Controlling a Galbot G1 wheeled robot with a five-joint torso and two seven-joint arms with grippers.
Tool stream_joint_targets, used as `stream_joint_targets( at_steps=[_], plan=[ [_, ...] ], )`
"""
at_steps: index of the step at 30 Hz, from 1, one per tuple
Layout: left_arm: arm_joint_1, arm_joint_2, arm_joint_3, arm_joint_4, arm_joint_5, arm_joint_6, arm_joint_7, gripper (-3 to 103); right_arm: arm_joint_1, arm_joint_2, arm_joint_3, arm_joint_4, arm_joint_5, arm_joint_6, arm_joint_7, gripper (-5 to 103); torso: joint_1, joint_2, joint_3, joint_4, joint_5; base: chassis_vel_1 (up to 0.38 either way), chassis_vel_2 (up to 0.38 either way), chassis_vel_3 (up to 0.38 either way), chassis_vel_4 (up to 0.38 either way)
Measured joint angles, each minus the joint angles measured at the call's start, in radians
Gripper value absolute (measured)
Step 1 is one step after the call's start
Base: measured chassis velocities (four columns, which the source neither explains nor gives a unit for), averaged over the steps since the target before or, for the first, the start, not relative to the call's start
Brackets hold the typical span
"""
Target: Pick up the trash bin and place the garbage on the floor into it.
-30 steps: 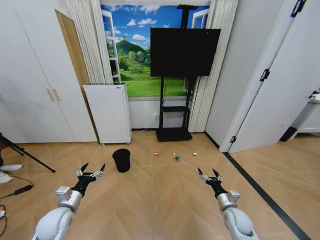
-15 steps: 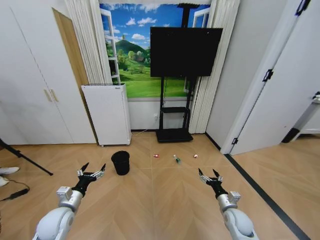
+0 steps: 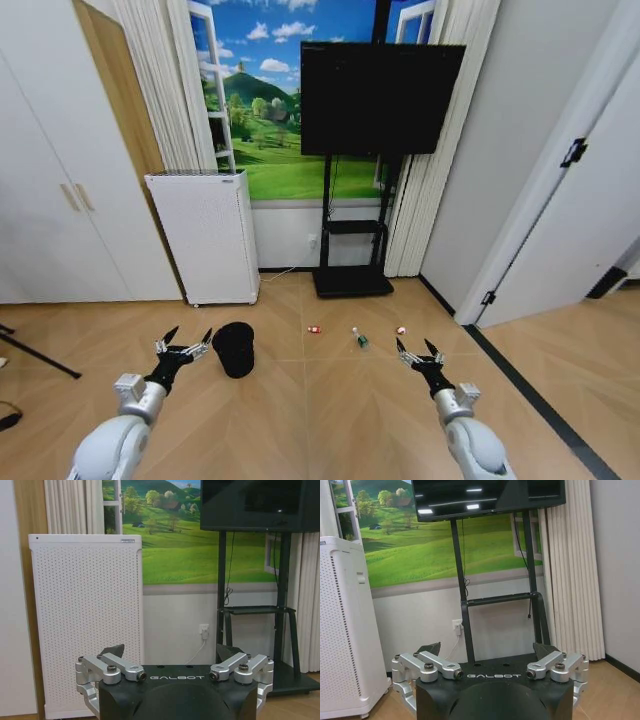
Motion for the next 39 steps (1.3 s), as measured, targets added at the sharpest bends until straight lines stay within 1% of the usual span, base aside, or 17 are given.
stream_joint_targets(
  at_steps=[2, 4, 6, 7, 8, 10, 13, 14, 15, 17, 18, 22, 24, 27, 30, 33, 39],
  plan=[
    [0.0, -0.001, 0.001, -0.002, 0.004, 0.007, -0.002, 100, 0.001, -0.001, -0.001, -0.004, 0.0, 0.004, 0.0, 100, 0.0, 0.0, 0.0, -0.0003, -0.0016, -0.371, 0.37, 0.372, -0.371],
    [0.0, -0.002, 0.003, -0.005, 0.005, 0.01, -0.004, 100, 0.001, -0.001, -0.002, -0.006, 0.0, 0.005, 0.0, 100, 0.0, 0.0, 0.0, 0.0, 0.0001, -0.357, 0.384, 0.358, -0.369],
    [0.0, -0.003, 0.004, -0.008, 0.008, 0.011, -0.006, 100, 0.001, -0.001, -0.004, -0.007, 0.0, 0.006, 0.0, 100, 0.0, 0.0, 0.0, -0.0002, -0.0001, -0.354, 0.377, 0.349, -0.377],
    [0.001, -0.003, 0.006, -0.008, 0.011, 0.013, -0.007, 100, 0.001, -0.002, -0.004, -0.008, 0.0, 0.008, 0.0, 100, 0.0, 0.0, 0.0, -0.0002, -0.0022, -0.365, 0.349, 0.357, -0.362],
    [0.001, -0.003, 0.006, -0.008, 0.011, 0.013, -0.007, 100, 0.001, -0.002, -0.004, -0.008, 0.0, 0.008, 0.0, 100, 0.0, 0.0, 0.0, -0.0002, -0.0022, -0.365, 0.349, 0.357, -0.362],
    [0.0, -0.003, 0.008, -0.008, 0.013, 0.013, -0.009, 100, 0.001, -0.003, -0.006, -0.011, 0.0, 0.01, 0.0, 100, 0.0, 0.0, 0.0, -0.0002, 0.0008, -0.353, 0.359, 0.353, -0.34],
    [0.0, -0.004, 0.011, -0.008, 0.015, 0.013, -0.01, 100, 0.002, -0.005, -0.006, -0.014, 0.001, 0.012, 0.0, 100, 0.0, 0.0, 0.0, -0.0002, -0.0023, -0.345, 0.337, 0.359, -0.338],
    [0.0, -0.005, 0.012, -0.008, 0.015, 0.013, -0.01, 100, 0.002, -0.006, -0.006, -0.015, 0.001, 0.013, -0.001, 100, 0.0, 0.0, 0.0, -0.0004, -0.002, -0.341, 0.337, 0.323, -0.346],
    [-0.001, -0.004, 0.014, -0.008, 0.016, 0.013, -0.012, 100, 0.002, -0.006, -0.007, -0.017, 0.002, 0.013, -0.002, 100, 0.0, 0.0, 0.0, -0.0002, 0.0009, -0.347, 0.362, 0.322, -0.385],
    [-0.003, -0.004, 0.016, -0.006, 0.018, 0.012, -0.012, 100, 0.003, -0.006, -0.008, -0.018, 0.002, 0.014, -0.002, 100, 0.0, 0.0, 0.0, 0.0, -0.0001, -0.338, 0.361, 0.322, -0.358],
    [-0.005, -0.005, 0.019, -0.003, 0.018, 0.013, -0.014, 100, 0.003, -0.006, -0.007, -0.02, 0.002, 0.015, -0.001, 100, 0.0, 0.0, 0.0, -0.0003, -0.0021, -0.348, 0.341, 0.35, -0.36],
    [-0.008, -0.004, 0.021, -0.002, 0.018, 0.012, -0.019, 100, 0.005, -0.004, -0.01, -0.025, -0.001, 0.015, 0.004, 100, 0.0, 0.0, 0.0, -0.0001, 0.0006, -0.349, 0.361, 0.353, -0.358],
    [-0.008, -0.004, 0.022, 0.0, 0.019, 0.012, -0.021, 100, 0.007, -0.003, -0.011, -0.027, -0.002, 0.016, 0.008, 100, 0.0, 0.0, 0.0, -0.0003, -0.0017, -0.343, 0.313, 0.344, -0.344],
    [-0.009, -0.004, 0.023, 0.002, 0.02, 0.012, -0.024, 100, 0.009, -0.002, -0.013, -0.029, -0.002, 0.016, 0.01, 100, 0.001, 0.0, 0.001, 0.0001, 0.0006, -0.313, 0.293, 0.226, -0.257],
    [-0.011, -0.006, 0.028, 0.006, 0.021, 0.012, -0.028, 100, 0.01, 0.0, -0.013, -0.03, -0.001, 0.016, 0.015, 100, 0.001, 0.0, 0.0, -0.0003, -0.0018, -0.193, 0.168, 0.144, -0.128],
    [-0.013, -0.006, 0.038, 0.007, 0.023, 0.014, -0.037, 100, 0.01, 0.002, -0.014, -0.034, -0.001, 0.018, 0.017, 100, 0.0, 0.0, 0.0, 0.0002, 0.0002, -0.057, 0.057, 0.003, 0.005],
    [-0.014, -0.012, 0.06, 0.005, 0.05, 0.02, -0.061, 100, 0.012, 0.005, -0.014, -0.041, -0.004, 0.021, 0.02, 100, -0.01, -0.023, -0.013, -0.0005, -0.001, 0.035, -0.062, -0.033, 0.044]
  ],
)
